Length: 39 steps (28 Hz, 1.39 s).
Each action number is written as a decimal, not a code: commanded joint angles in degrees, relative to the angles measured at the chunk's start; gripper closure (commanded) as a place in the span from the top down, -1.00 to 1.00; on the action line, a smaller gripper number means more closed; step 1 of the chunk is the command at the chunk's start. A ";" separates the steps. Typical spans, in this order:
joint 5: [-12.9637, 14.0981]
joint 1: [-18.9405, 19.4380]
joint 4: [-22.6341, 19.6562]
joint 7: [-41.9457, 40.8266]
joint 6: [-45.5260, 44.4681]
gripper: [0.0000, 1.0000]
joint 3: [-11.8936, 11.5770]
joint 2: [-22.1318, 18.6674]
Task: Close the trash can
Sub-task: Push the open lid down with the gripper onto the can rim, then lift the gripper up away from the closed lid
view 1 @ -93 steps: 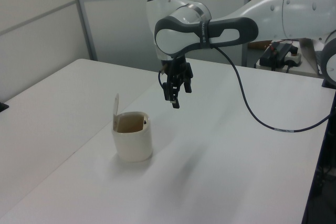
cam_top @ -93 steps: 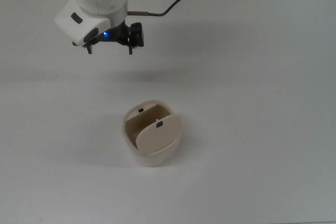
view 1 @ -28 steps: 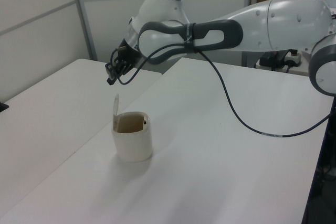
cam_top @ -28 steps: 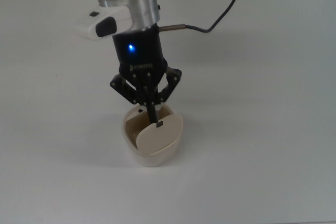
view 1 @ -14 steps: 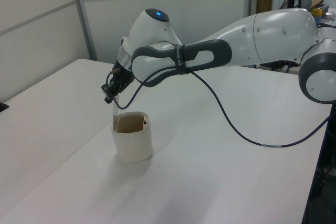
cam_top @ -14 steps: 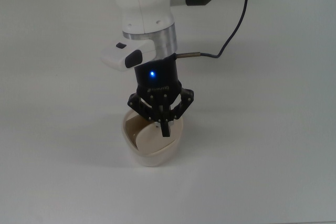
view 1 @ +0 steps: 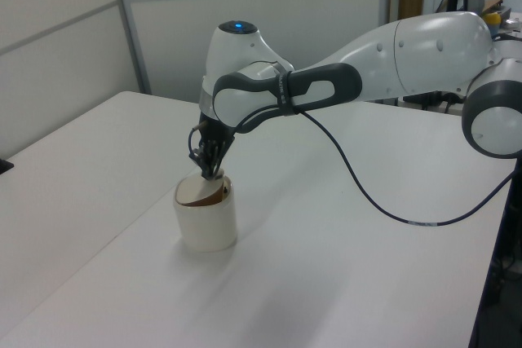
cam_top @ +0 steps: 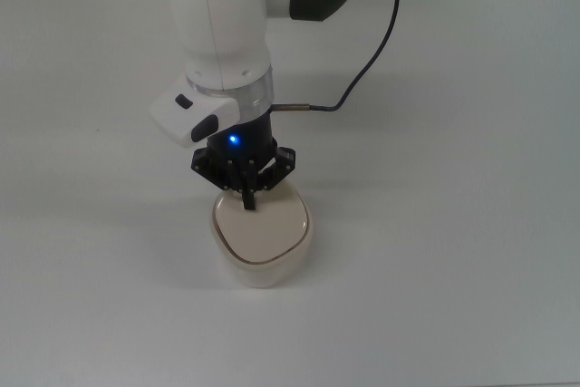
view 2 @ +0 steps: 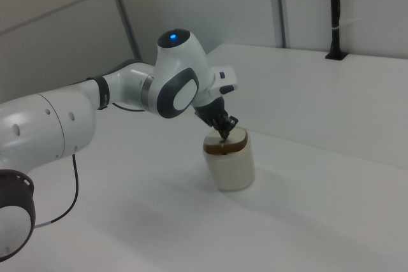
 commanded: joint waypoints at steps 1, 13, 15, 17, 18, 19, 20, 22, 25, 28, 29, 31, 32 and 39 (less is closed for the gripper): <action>-3.14 0.30 -2.01 1.24 -3.49 -1.00 -0.29 -0.77; -4.72 0.30 -4.04 1.24 -3.49 -1.00 -0.20 -0.16; -4.81 0.30 -4.30 1.24 -3.49 -1.00 -0.20 0.37; -4.81 0.30 -4.30 1.24 -3.49 -1.00 -0.20 0.37; -4.81 0.30 -4.21 1.24 -3.49 -1.00 -0.20 0.37; -4.73 0.30 -4.13 1.24 -3.58 -1.00 -0.20 0.37; -4.64 0.30 -3.86 1.24 -3.67 -1.00 -0.20 0.28; -4.55 0.30 -3.07 1.33 -3.67 -0.83 -0.29 -0.33; -4.55 0.21 -1.14 1.33 -4.19 -0.74 -0.38 -1.12; -4.64 -0.23 -0.52 0.98 -7.70 -0.69 -0.38 -3.05; -4.64 -0.31 -0.52 0.89 -8.23 -0.68 -0.38 -3.75; -4.72 -0.32 -0.52 0.89 -9.46 -0.58 -0.38 -5.33; -4.72 -0.32 -0.52 0.80 -10.08 -0.53 -0.38 -5.52; -7.53 -0.40 -0.52 0.71 -17.98 -0.08 -0.47 -7.10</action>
